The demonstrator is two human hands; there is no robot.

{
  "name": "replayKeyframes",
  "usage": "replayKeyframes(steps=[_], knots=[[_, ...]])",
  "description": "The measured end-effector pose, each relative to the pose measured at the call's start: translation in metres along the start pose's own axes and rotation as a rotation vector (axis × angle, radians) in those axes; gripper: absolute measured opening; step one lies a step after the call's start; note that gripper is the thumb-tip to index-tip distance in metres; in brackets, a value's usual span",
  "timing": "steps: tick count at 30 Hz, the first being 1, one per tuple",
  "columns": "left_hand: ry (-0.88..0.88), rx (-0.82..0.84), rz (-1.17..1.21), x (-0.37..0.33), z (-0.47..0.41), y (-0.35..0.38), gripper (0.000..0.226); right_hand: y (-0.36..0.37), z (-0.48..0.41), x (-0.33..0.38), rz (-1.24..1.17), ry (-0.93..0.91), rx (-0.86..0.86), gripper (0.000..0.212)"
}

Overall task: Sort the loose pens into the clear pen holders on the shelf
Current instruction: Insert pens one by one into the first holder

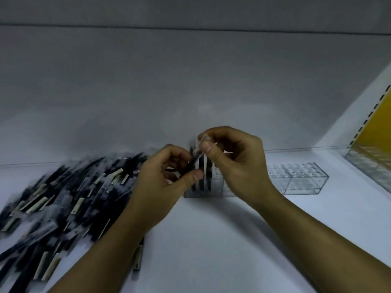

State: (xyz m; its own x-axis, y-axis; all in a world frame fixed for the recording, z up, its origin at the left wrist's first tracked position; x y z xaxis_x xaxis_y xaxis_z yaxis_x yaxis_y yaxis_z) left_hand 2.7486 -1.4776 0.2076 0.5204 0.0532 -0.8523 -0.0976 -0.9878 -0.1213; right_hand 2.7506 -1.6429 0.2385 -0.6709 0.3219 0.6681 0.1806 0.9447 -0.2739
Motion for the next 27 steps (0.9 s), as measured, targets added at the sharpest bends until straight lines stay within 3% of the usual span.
replayKeyframes(steps=[5, 11, 17, 27], knots=[[-0.064, -0.072, -0.113, 0.008, 0.000, -0.011, 0.039, -0.028, -0.014, 0.001, -0.171, 0.135, -0.147, 0.006], [-0.186, 0.040, -0.261, 0.032, 0.000, -0.010, 0.076, -0.049, -0.020, -0.010, -0.195, 0.184, -0.267, 0.010], [-0.195, 0.230, -0.413, 0.042, -0.002, 0.010, 0.060, -0.065, -0.024, -0.023, -0.094, 0.161, -0.349, 0.008], [-0.194, 0.223, -0.413, 0.047, -0.002, 0.002, 0.051, -0.058, -0.022, -0.033, 0.090, 0.109, -0.307, 0.008]])
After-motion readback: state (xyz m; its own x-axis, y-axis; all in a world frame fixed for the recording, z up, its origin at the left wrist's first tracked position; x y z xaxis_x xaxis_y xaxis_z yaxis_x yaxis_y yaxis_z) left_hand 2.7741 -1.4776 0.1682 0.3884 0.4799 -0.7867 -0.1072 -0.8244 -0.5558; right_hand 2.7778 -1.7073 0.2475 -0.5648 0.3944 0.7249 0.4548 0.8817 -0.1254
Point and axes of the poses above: each hand's wrist, its own z-axis away from the middle knuckle, its own y-axis out of the palm, x = y × z, the point moved 6 cm from there along -z, towards the middle knuckle, and after that the axes turned 7 degrees about z, right-handed, at the moved point
